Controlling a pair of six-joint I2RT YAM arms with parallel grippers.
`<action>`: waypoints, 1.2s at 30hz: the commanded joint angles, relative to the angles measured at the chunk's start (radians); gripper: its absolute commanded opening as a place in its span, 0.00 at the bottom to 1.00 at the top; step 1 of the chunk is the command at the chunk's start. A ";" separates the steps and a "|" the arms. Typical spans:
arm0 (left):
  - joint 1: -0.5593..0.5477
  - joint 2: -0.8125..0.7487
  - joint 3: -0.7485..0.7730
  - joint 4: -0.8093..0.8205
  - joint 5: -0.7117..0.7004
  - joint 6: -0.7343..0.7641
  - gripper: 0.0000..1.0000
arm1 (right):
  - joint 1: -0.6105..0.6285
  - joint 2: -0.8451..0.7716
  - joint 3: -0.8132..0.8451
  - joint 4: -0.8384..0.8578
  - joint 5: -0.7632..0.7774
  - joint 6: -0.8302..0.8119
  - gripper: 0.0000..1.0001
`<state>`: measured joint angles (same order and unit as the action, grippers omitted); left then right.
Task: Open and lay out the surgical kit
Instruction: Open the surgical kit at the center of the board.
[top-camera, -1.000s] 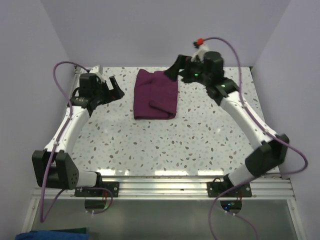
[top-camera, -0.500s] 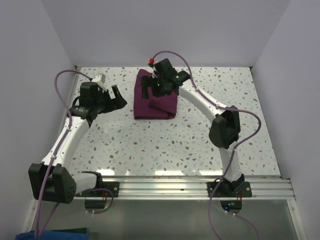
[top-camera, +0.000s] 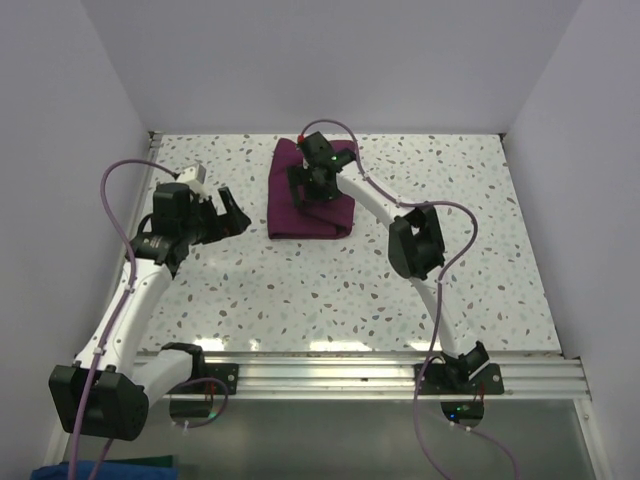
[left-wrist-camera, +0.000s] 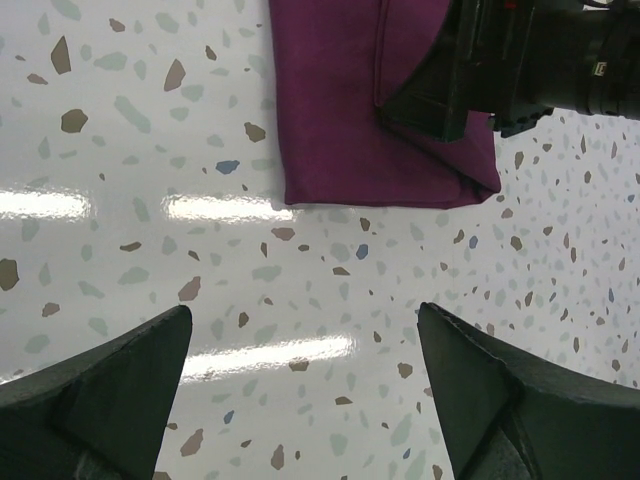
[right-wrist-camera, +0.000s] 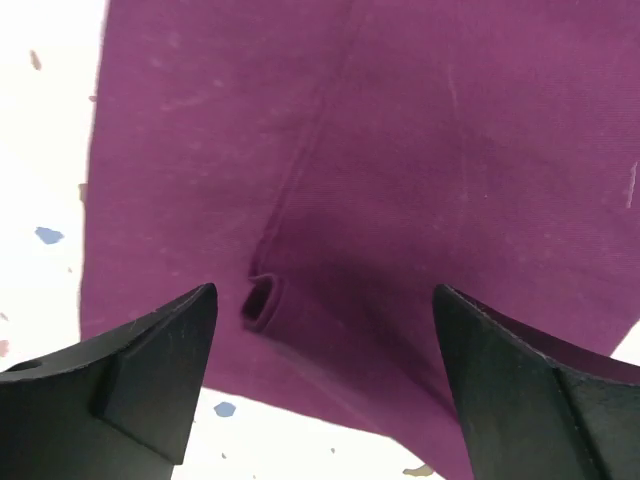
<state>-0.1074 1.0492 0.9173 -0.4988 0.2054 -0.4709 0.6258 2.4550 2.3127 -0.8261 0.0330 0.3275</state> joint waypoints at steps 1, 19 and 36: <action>-0.003 -0.006 -0.014 -0.011 0.009 -0.008 0.98 | -0.003 -0.013 0.051 -0.019 0.011 -0.008 0.87; -0.006 0.152 0.083 0.031 0.038 0.038 0.98 | -0.139 -0.437 -0.408 -0.047 0.415 0.091 0.00; -0.412 0.784 0.558 0.034 -0.121 0.020 0.98 | -0.373 -0.597 -0.819 -0.117 0.505 0.157 0.98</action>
<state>-0.4355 1.7660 1.3685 -0.4435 0.1600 -0.4522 0.2951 1.9324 1.4834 -0.9199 0.4664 0.4610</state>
